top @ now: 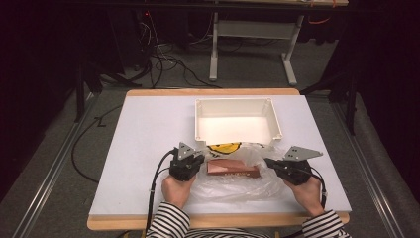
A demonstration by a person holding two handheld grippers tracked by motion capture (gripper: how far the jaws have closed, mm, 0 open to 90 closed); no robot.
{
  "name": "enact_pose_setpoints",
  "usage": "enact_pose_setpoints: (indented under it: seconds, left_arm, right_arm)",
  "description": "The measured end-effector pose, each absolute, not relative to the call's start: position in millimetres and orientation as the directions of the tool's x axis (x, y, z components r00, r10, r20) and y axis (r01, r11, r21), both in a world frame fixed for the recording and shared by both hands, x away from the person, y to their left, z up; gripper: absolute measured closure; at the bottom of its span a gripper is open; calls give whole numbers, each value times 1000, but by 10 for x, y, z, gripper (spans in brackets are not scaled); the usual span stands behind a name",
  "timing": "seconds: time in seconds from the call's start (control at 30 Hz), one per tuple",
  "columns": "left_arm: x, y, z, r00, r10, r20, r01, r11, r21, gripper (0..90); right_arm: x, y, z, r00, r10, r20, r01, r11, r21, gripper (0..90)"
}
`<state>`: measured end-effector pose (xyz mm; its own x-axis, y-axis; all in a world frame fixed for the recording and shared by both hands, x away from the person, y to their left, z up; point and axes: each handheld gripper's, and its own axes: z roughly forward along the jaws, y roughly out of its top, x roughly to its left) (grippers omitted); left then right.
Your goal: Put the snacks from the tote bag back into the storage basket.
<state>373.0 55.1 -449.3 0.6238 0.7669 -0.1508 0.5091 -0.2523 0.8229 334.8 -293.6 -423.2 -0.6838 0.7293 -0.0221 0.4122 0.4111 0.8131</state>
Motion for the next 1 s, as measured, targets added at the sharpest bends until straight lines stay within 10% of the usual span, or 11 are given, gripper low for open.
enact_pose_setpoints:
  seconds: [1.0]
  left_arm:
    - [3985, 387, -4643, 619, 766, -171, 553, -271, 788, 854]
  right_arm:
    - [3682, -3298, -4636, -533, 846, 30, 560, 326, 762, 900]
